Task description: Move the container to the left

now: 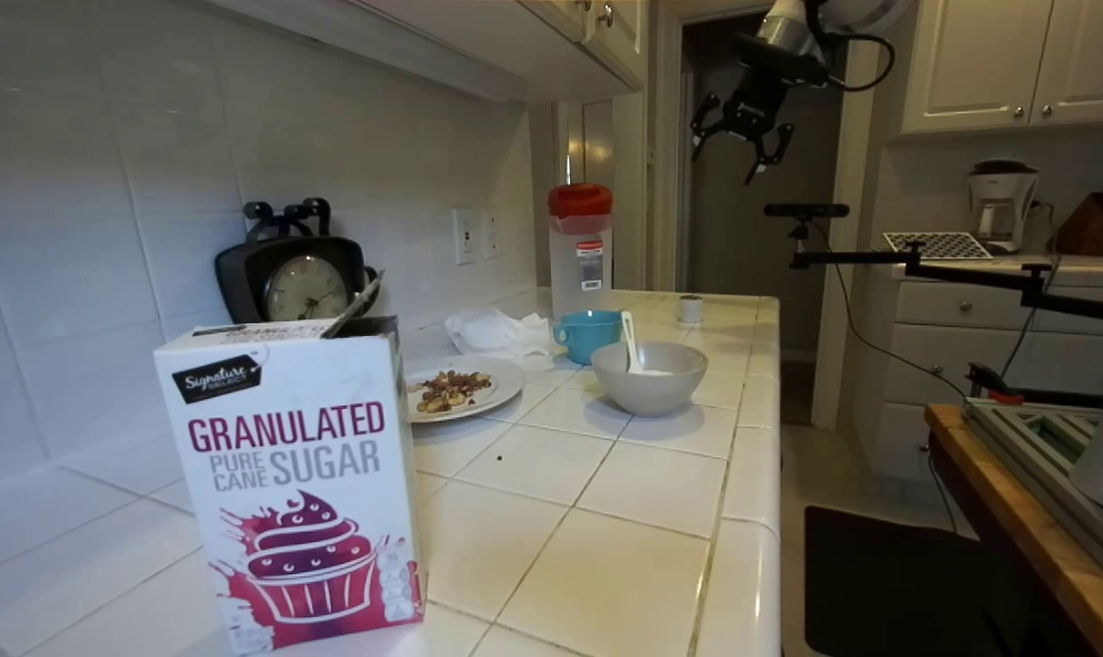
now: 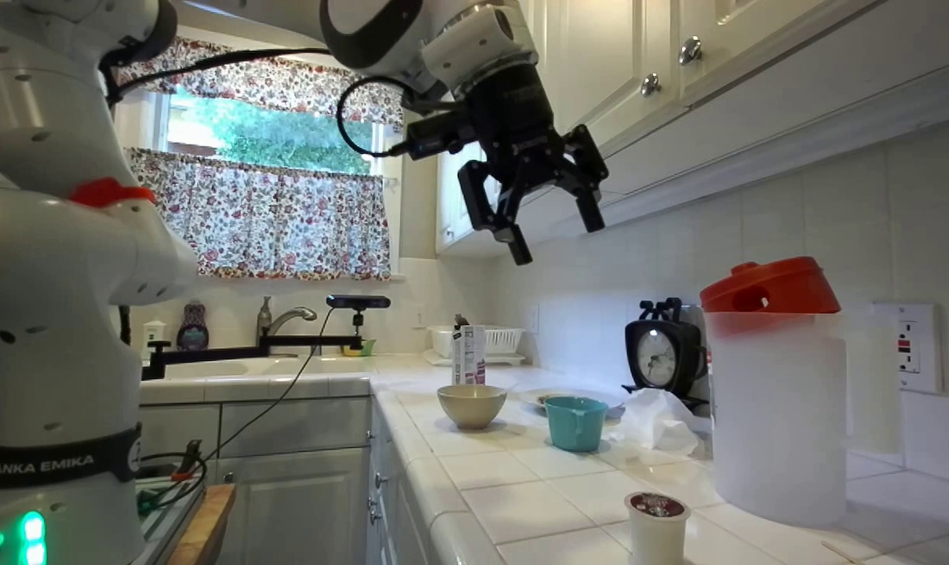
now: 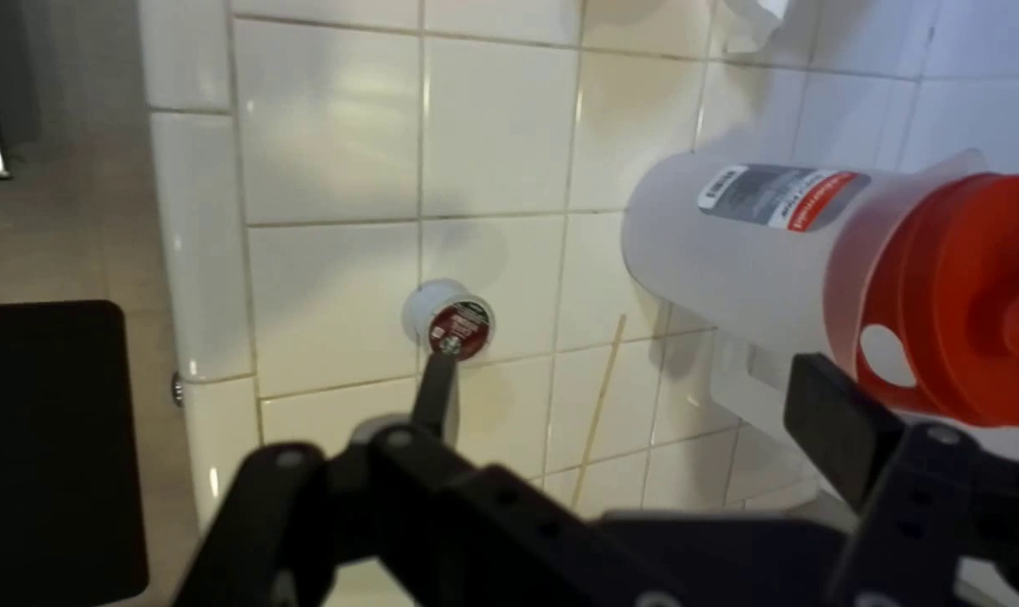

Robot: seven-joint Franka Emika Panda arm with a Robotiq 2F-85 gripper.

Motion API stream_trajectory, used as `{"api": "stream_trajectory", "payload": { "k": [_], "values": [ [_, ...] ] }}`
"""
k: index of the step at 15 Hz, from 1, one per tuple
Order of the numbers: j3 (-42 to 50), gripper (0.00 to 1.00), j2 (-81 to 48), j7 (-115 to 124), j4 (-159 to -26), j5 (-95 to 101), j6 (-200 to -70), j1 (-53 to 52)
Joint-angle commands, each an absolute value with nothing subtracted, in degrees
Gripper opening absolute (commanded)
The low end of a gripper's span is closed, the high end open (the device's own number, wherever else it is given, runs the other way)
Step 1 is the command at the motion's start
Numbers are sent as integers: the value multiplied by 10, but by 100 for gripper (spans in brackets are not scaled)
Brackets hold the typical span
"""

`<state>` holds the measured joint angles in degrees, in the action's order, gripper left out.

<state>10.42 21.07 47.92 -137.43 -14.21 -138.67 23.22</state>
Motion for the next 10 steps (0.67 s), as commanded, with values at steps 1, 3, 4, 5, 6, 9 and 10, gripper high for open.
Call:
{"api": "stream_trajectory", "payload": {
  "k": [1,3,4,5,6,9,10],
  "values": [
    [128,100,126,493,-1325,-203,-1468,210],
    [142,100,63,502,-1279,-228,-1499,208],
    [148,100,38,508,-1254,-233,-1500,210],
    [154,100,4,511,-1225,-244,-1507,208],
    [159,100,-23,510,-1199,-257,-1503,207],
    [160,100,-92,494,-1123,-296,-1490,207],
    [156,100,-110,491,-1102,-308,-1488,208]
  ]
}}
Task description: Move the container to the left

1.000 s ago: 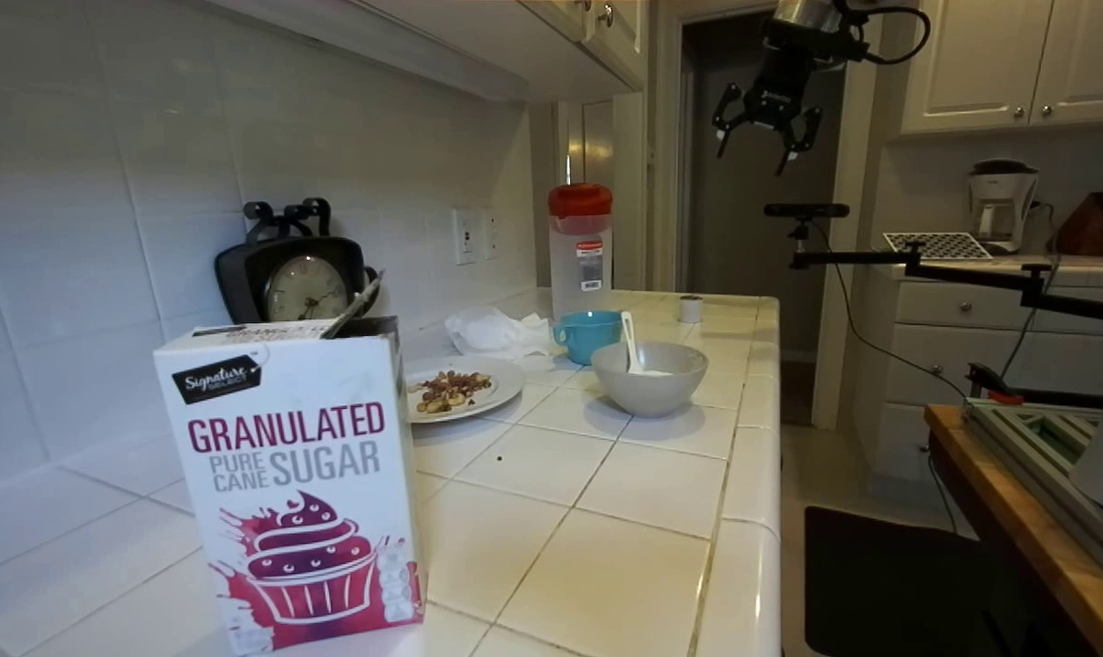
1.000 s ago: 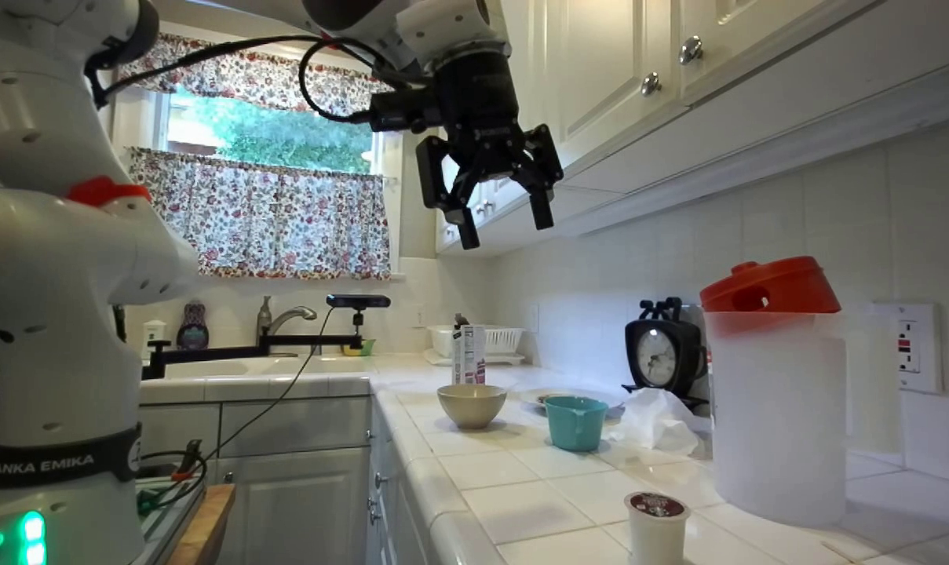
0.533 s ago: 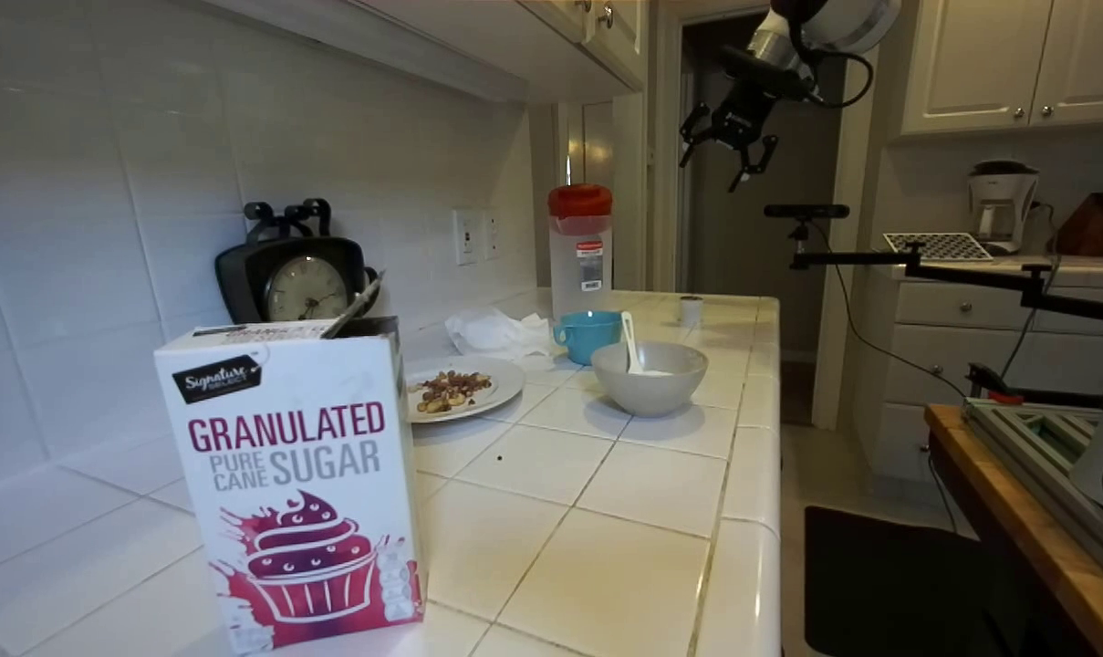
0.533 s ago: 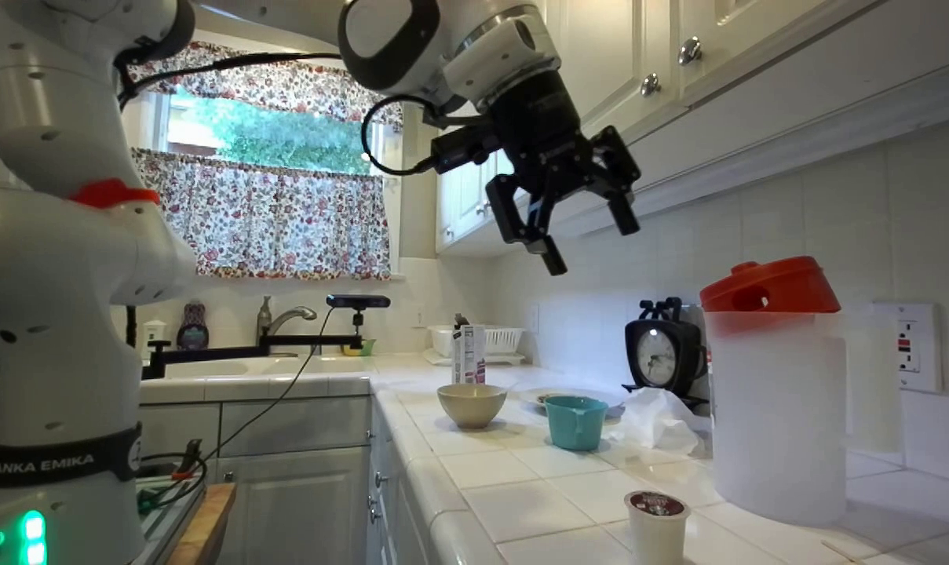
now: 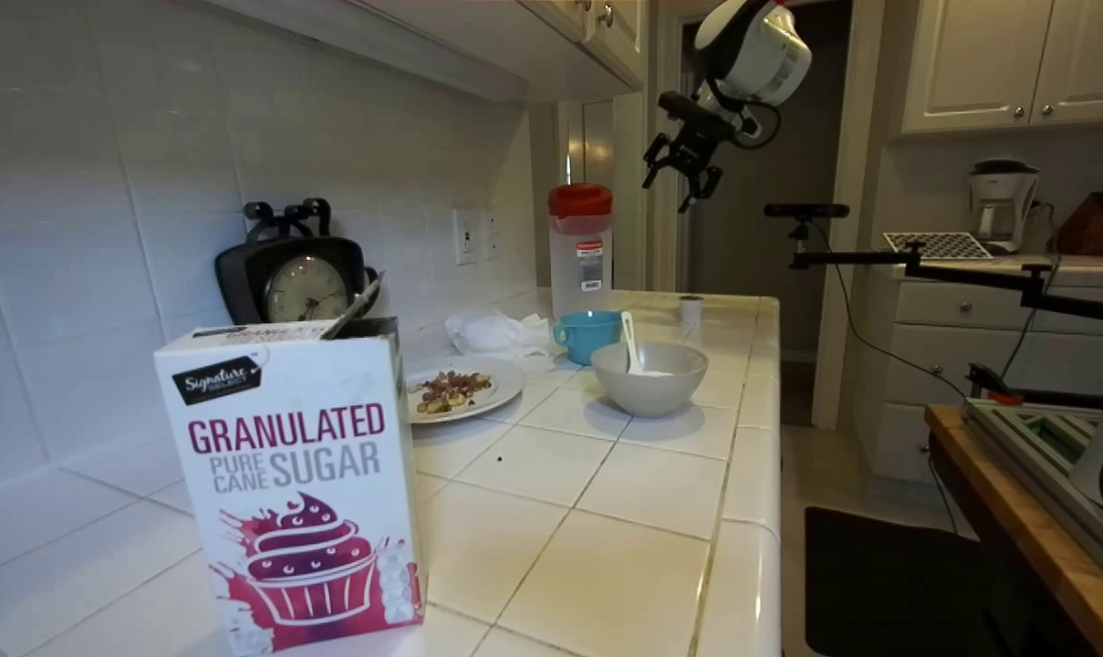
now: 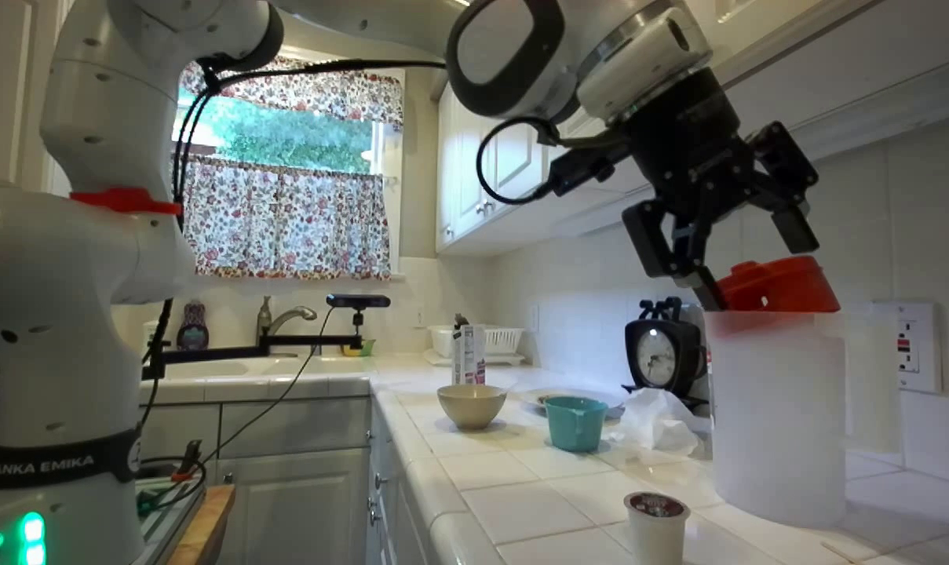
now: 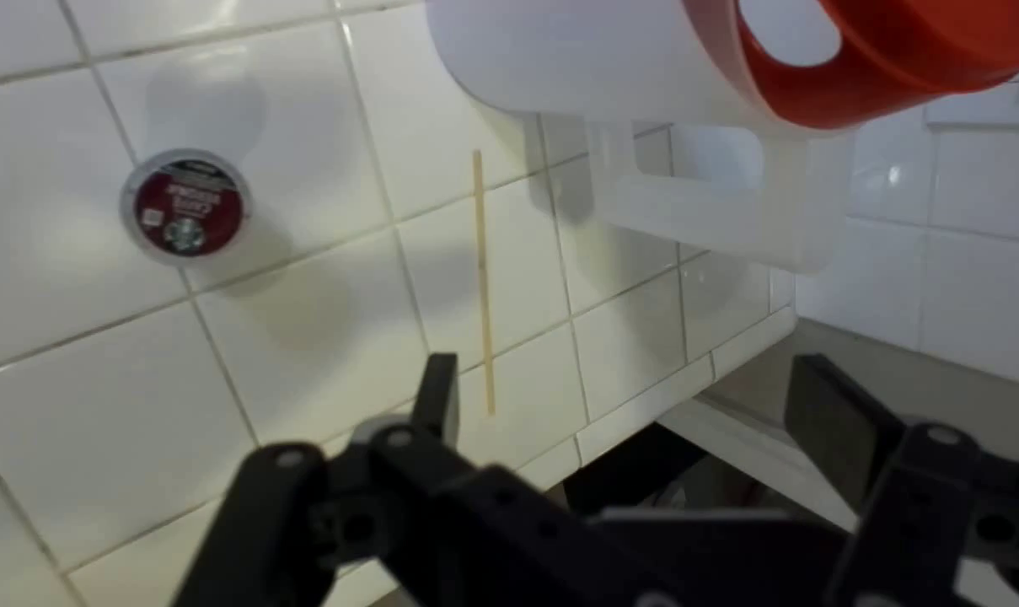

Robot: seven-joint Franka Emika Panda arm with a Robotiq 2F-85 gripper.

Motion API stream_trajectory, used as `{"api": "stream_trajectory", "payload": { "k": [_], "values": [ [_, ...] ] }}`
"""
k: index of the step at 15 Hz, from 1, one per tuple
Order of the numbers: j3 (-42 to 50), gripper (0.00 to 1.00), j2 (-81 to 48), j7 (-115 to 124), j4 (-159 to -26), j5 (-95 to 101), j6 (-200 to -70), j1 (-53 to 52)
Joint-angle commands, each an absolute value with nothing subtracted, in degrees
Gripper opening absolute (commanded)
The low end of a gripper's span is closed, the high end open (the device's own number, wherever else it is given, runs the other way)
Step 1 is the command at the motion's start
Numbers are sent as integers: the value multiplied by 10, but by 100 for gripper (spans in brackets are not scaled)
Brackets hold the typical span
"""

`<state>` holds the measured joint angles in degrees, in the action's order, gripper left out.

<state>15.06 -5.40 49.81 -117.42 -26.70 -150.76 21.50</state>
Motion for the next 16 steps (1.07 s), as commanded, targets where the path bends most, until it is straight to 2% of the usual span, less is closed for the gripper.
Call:
{"api": "stream_trajectory", "payload": {
  "k": [1,8,13,14,16],
  "values": [
    [152,100,-131,496,-1082,-318,-1494,205],
    [145,100,-264,569,-930,-312,-1465,196],
    [145,99,-312,604,-861,-304,-1435,207],
    [144,75,-319,608,-851,-303,-1428,207],
    [140,71,-326,613,-841,-301,-1424,207]
  ]
}}
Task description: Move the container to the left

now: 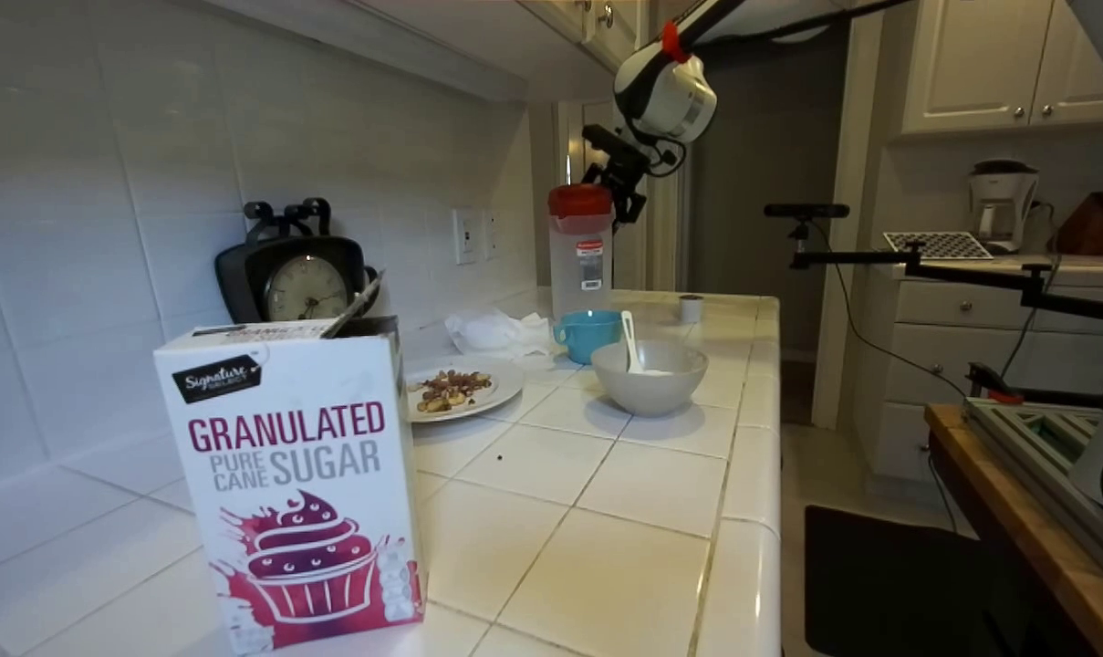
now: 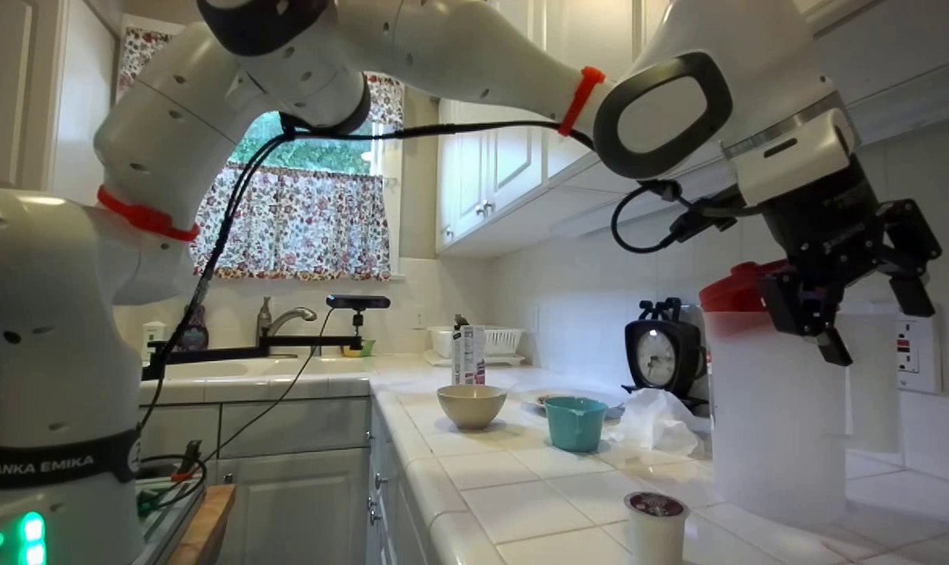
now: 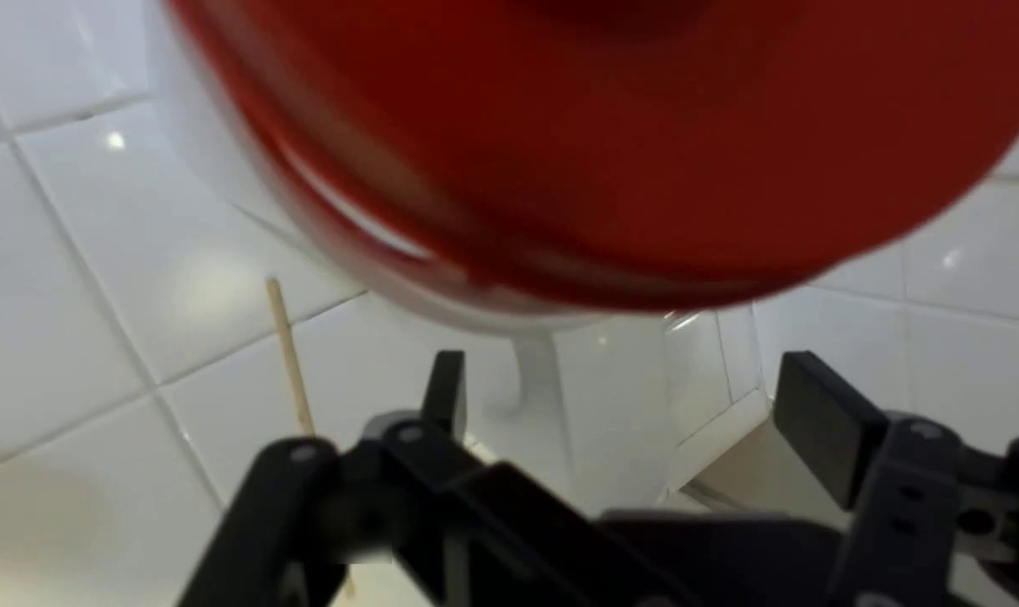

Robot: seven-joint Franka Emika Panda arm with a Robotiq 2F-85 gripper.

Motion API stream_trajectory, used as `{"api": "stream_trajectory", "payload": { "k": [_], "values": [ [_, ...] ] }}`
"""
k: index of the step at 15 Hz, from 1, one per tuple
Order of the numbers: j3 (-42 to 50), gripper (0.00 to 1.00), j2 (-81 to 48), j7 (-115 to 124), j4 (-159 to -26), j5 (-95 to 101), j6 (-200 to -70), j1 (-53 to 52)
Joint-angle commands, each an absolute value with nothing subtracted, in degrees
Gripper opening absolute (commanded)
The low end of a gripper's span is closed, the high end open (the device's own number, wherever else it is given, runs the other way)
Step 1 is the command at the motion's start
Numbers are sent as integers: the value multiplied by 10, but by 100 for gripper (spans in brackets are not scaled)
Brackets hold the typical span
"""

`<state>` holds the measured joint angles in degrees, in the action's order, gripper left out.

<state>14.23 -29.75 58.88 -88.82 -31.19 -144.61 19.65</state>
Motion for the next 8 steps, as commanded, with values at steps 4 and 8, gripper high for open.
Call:
{"api": "stream_trajectory", "payload": {
  "k": [4,8],
  "values": [
    [137,38,-328,609,-833,-301,-1419,211],
    [133,40,-314,599,-856,-303,-1430,207]
  ]
}}
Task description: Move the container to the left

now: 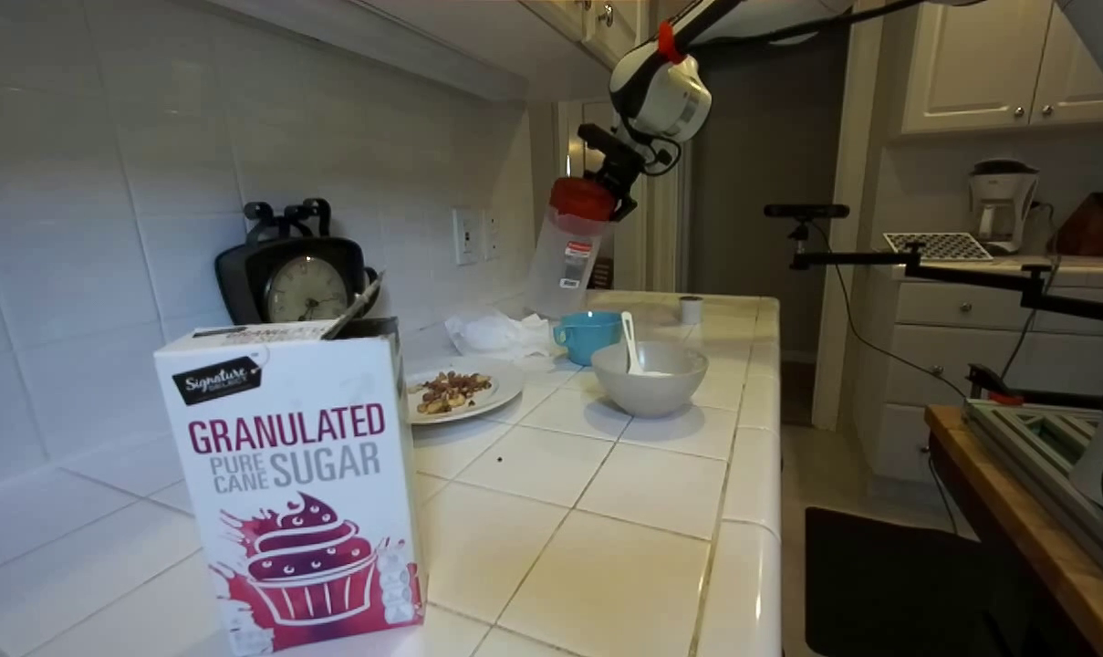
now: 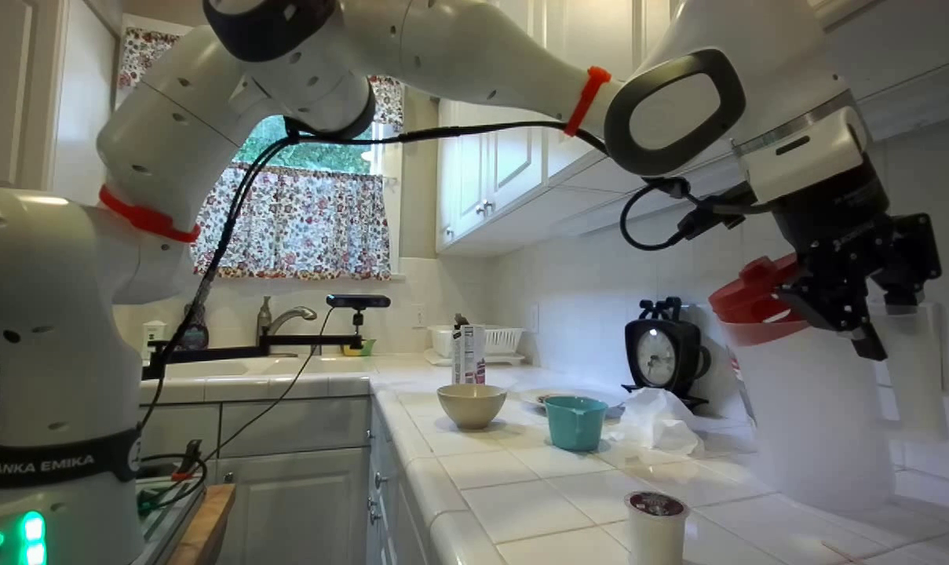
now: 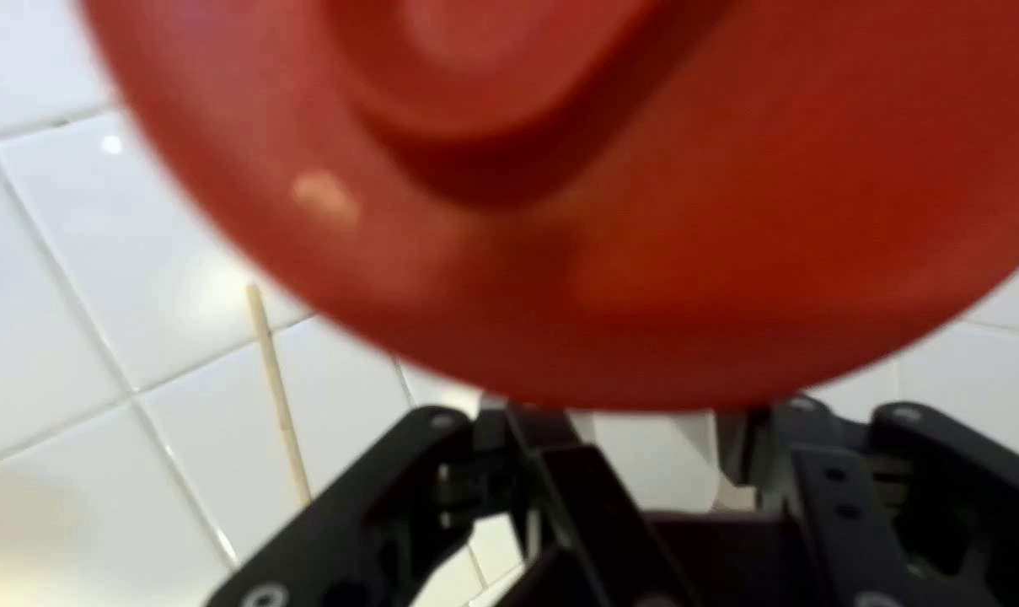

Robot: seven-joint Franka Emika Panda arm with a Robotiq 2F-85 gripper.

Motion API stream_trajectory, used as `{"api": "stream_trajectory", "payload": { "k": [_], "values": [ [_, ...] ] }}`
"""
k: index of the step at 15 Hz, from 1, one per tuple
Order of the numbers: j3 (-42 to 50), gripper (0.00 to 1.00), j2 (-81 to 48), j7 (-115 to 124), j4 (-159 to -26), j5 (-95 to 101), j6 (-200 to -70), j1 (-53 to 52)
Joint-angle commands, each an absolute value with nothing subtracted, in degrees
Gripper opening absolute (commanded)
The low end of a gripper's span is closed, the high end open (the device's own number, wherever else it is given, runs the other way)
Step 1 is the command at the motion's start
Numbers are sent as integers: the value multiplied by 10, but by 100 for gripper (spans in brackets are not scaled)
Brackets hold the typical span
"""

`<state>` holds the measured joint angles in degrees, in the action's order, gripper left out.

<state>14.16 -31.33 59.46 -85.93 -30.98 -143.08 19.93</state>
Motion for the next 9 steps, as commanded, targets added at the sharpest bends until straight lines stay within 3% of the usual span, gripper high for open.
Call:
{"api": "stream_trajectory", "payload": {
  "k": [1,5,6,9],
  "values": [
    [133,40,-314,599,-856,-303,-1430,207],
    [133,40,-314,598,-855,-303,-1430,207],
    [132,15,-305,602,-859,-303,-1410,208],
    [127,9,-272,600,-881,-305,-1360,205]
  ]
}}
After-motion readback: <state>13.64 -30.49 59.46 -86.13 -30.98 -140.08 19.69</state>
